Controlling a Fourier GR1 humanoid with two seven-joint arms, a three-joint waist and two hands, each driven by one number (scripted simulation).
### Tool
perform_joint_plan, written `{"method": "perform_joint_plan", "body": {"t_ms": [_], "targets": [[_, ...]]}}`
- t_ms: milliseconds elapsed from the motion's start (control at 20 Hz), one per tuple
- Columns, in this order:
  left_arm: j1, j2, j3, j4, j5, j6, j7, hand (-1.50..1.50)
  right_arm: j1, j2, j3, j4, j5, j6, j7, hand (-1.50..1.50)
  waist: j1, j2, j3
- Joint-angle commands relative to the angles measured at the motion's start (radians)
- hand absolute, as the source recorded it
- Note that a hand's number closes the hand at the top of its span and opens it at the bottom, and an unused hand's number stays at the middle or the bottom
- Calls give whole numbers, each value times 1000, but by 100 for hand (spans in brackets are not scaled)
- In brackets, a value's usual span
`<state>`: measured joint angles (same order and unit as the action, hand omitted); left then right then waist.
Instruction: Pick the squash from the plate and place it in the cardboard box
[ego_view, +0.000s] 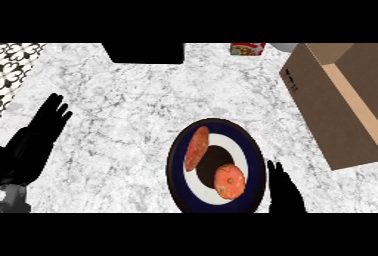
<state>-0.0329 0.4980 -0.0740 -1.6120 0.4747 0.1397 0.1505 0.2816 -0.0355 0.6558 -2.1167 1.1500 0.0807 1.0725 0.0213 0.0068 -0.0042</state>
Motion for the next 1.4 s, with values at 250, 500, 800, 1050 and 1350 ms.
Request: {"method": "perform_joint_plan", "body": {"t_ms": [250, 500, 800, 1050, 1350], "targets": [[-5, -31, 11, -13, -19, 21, 33, 0, -209, 34, 46, 47, -100, 153, 321, -150, -12, -5, 3], [-33, -41, 36, 66, -24, -31, -7, 0, -253, 35, 18, 155, -130, 81, 279, -150, -20, -4, 3], [-1, -65, 30, -25, -67, 13, 50, 0, -330, 35, 14, 178, -122, 57, 270, -150, -17, -7, 4], [68, -41, 78, -55, -35, -52, 31, 0, -329, 35, -21, 229, -109, 101, 235, -150, -12, -8, 4], [13, -96, 50, 3, -74, -27, 31, 0, -371, 35, 39, 322, -132, 11, 303, -150, -16, -5, 4]]}}
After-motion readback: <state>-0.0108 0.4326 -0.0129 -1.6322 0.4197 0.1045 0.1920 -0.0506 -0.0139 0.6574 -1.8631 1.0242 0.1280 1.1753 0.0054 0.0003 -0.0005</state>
